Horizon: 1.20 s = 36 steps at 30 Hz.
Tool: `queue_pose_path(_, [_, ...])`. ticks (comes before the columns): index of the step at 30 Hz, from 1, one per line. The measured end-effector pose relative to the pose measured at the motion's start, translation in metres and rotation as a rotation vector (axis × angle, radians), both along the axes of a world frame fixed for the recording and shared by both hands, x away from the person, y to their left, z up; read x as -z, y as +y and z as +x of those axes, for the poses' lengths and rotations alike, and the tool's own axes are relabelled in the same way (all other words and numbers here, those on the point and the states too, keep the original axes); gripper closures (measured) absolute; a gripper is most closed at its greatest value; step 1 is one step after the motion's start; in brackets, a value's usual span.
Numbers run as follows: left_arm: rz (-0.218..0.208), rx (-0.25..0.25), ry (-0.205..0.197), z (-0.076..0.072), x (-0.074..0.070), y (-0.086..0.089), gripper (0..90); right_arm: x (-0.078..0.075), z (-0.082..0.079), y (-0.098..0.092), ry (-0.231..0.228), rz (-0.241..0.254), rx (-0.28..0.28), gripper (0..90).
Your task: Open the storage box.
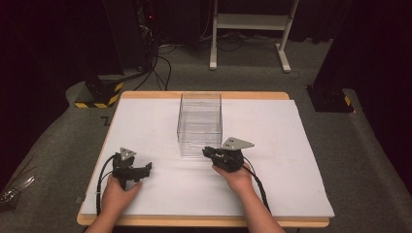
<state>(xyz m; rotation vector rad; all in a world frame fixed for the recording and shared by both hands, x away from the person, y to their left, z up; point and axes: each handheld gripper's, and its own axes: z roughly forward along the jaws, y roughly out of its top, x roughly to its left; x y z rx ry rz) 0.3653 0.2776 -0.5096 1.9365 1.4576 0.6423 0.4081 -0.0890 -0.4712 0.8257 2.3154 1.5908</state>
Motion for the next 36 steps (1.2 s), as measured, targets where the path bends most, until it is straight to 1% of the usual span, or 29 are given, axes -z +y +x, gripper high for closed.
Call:
queue_pose_path(14, [0.0,0.0,0.0,0.0,0.0,0.0,10.8,0.0,-0.013,-0.002,-0.003,0.001,-0.019,80.4])
queue_pose_path(17, [0.0,0.001,0.0,0.0,0.0,0.0,10.8,0.0,-0.019,-0.003,-0.005,-0.003,-0.026,80.6])
queue_pose_path(24, [0.0,0.0,0.0,0.0,0.0,0.0,10.9,0.001,-0.027,-0.004,-0.005,0.003,-0.036,81.0])
queue_pose_path(32, [0.0,-0.001,0.0,0.0,0.0,0.0,10.9,0.002,-0.043,-0.006,-0.011,0.006,-0.063,81.6])
queue_pose_path(36, [0.0,0.001,0.0,0.0,0.0,0.0,10.8,0.002,-0.048,-0.006,-0.015,0.0,-0.074,82.0])
